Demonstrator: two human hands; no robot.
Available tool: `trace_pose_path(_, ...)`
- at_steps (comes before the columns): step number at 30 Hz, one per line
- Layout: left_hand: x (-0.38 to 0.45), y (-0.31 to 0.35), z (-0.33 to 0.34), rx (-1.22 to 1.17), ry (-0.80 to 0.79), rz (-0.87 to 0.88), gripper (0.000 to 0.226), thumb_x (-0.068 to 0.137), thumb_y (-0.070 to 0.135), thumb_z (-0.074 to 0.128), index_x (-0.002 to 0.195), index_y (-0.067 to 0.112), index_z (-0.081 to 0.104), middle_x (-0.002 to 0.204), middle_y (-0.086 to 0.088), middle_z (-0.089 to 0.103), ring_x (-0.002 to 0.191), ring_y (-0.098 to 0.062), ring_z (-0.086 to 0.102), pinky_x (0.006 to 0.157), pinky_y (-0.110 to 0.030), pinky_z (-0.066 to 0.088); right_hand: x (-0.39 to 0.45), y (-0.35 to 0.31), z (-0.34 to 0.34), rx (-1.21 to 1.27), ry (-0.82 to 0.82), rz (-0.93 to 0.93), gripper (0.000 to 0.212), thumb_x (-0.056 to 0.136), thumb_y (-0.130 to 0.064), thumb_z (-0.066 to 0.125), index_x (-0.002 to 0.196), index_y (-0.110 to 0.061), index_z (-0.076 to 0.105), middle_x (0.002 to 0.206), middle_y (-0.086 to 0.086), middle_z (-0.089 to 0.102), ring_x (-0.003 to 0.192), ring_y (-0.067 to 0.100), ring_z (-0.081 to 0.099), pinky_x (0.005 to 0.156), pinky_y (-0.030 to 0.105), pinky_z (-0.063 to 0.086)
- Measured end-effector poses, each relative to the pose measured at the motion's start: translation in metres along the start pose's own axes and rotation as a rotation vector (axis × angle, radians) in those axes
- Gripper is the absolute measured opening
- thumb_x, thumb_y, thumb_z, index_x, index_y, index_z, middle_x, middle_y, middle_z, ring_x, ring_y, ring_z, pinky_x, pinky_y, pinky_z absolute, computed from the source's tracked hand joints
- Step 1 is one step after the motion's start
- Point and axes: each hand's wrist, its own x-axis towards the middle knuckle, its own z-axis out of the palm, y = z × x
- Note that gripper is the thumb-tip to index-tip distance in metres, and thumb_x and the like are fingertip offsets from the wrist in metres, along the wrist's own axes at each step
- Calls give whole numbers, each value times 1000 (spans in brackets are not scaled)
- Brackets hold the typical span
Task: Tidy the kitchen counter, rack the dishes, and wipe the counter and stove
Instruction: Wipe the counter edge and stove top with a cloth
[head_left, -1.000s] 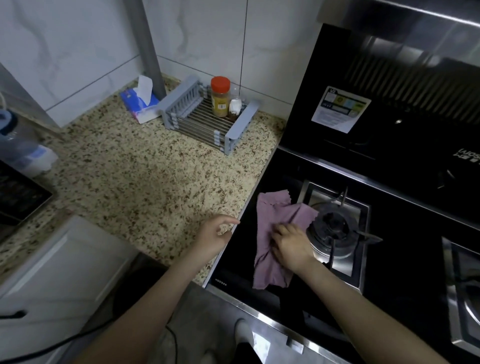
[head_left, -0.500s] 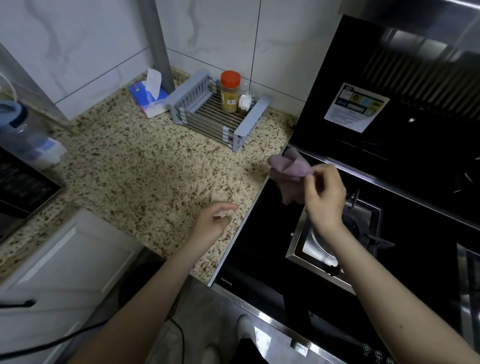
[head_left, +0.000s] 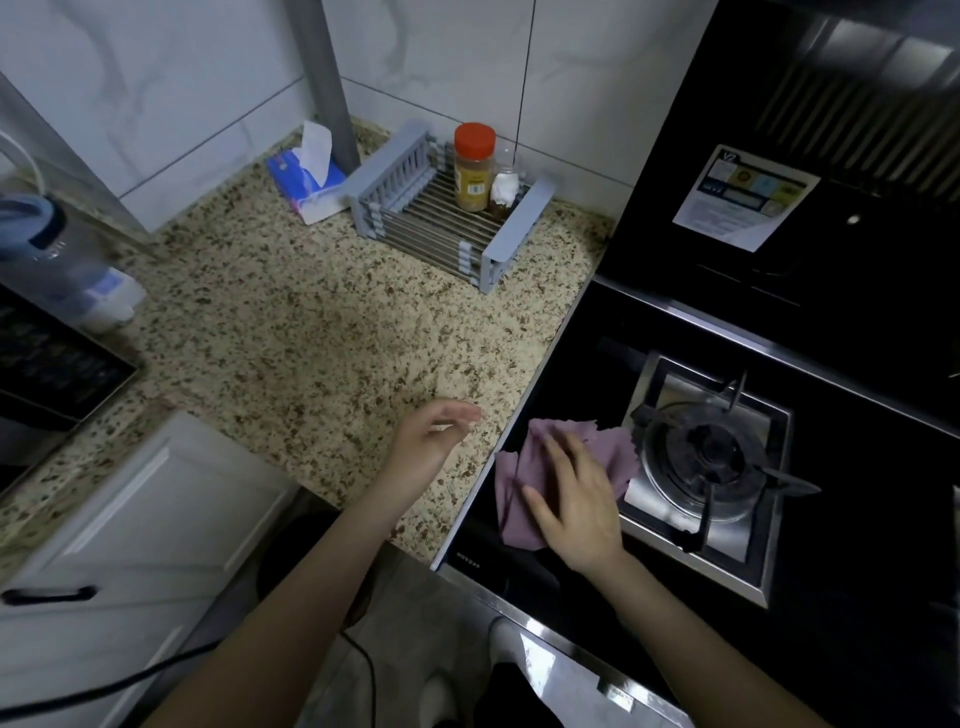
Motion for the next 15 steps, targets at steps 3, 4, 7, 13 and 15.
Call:
trace_pose_path(3, -1, 0, -3, -6, -18, 16, 29, 89, 2, 56, 89, 27, 69, 101, 12, 69, 103, -10, 62, 93, -33, 48, 27, -1, 22, -97, -71, 151, 77, 92, -63, 27, 152, -18, 11, 160, 8, -1, 147, 23, -2, 120, 41, 0)
trace_pose_path(4, -1, -1, -5, -13, -21, 22, 29, 88, 1, 56, 89, 27, 69, 101, 11, 70, 103, -12, 62, 94, -34, 48, 33, -1, 28, -135, -114, 200, 79, 92, -63, 24, 152, -16, 4, 159, 10, -8, 147, 23, -10, 119, 41, -6)
trace_pose_path(7, -2, -4, -9, -31, -15, 24, 27, 88, 1, 57, 88, 25, 71, 101, 10, 70, 103, -12, 63, 93, -32, 48, 38, -6, 46, -230, -146, 178, 83, 90, -66, 15, 151, -13, -6, 157, 12, -17, 143, 23, -23, 117, 41, -14)
trace_pose_path(13, -7, -10, -10, 3, -38, 80, 29, 87, -2, 57, 89, 24, 70, 100, 10, 69, 100, -8, 63, 87, -19, 47, 27, -26, 59, -225, -165, 18, 87, 87, -69, 13, 151, -12, -1, 158, 9, -14, 143, 21, -22, 114, 37, -19)
trace_pose_path(15, -8, -11, -7, 16, -54, 71, 27, 88, 0, 58, 90, 24, 70, 100, 10, 68, 100, -6, 62, 86, -17, 48, 18, -28, 60, -218, -184, 0, 87, 87, -69, 15, 151, -13, -4, 157, 7, -18, 144, 21, -21, 114, 37, -19)
